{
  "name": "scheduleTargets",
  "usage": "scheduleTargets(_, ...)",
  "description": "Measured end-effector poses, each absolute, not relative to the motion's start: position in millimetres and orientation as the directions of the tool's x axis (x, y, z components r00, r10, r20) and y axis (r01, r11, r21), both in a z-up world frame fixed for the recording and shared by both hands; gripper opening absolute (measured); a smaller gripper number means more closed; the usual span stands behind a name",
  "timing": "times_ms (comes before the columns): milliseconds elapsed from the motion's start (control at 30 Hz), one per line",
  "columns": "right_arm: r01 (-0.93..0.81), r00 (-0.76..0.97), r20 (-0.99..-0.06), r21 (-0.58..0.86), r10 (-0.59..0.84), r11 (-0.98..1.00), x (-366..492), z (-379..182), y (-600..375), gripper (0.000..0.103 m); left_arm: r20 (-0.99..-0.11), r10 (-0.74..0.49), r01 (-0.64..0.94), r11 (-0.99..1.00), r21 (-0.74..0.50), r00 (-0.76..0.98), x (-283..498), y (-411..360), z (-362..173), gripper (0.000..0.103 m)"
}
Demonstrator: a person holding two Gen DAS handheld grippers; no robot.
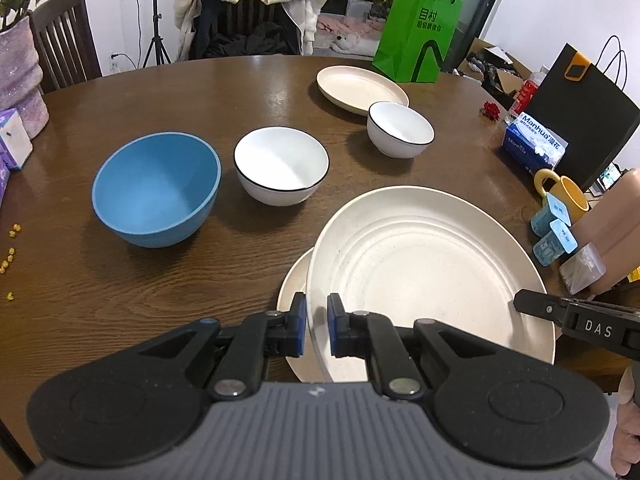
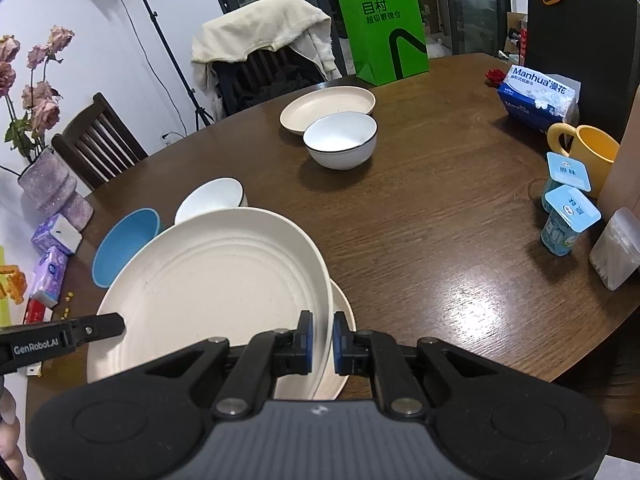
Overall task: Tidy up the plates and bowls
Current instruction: 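Lower the held cream plate onto the placed cream plate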
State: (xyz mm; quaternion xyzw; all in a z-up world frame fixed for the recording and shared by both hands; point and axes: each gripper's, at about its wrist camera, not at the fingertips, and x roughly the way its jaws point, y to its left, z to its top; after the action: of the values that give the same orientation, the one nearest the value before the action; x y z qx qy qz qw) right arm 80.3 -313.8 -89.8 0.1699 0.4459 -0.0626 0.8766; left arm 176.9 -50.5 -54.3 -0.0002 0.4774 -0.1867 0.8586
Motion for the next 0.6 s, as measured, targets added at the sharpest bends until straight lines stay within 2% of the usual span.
scheduleTargets(600, 0.28, 0.548, -0.836, 0.207, 0.021, 0.937, 100.9, -124.0, -310.8, 0.01, -0.849, -0.302, 0.338, 0.928, -0.158, 0.432, 203.6, -57.8, -90.4, 0.011)
